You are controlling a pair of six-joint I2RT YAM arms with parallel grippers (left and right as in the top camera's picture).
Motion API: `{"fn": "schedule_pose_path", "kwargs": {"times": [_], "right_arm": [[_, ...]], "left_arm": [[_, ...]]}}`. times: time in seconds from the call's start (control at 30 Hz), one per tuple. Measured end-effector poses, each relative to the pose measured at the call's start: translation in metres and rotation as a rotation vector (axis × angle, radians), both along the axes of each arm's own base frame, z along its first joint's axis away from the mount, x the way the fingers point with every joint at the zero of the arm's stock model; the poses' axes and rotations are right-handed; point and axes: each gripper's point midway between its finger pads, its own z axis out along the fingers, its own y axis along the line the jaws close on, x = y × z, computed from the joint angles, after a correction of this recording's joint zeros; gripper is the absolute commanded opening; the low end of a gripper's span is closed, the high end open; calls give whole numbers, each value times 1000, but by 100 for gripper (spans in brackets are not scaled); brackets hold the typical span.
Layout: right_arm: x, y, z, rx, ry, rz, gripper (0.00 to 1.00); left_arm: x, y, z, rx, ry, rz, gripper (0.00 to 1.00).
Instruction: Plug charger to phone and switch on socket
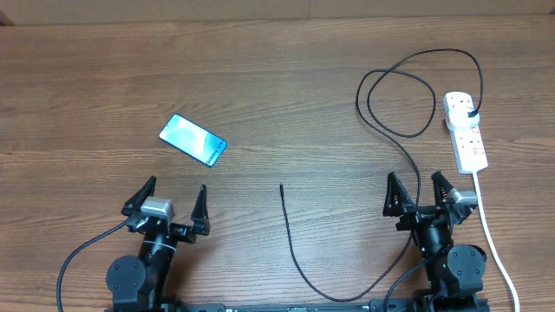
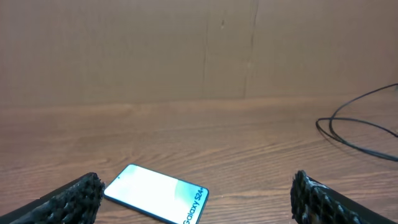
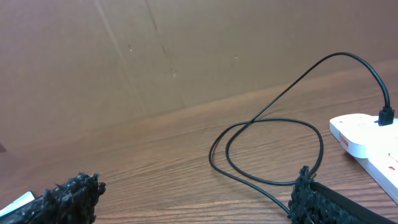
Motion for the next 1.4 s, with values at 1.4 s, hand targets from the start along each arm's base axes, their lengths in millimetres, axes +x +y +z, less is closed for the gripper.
{"fn": "schedule_pose_path", "kwargs": {"times": [1.4], "right_arm": [[0, 0, 0, 0, 0, 0, 100]], "left_arm": [[83, -1, 27, -65, 485, -39, 99]]}}
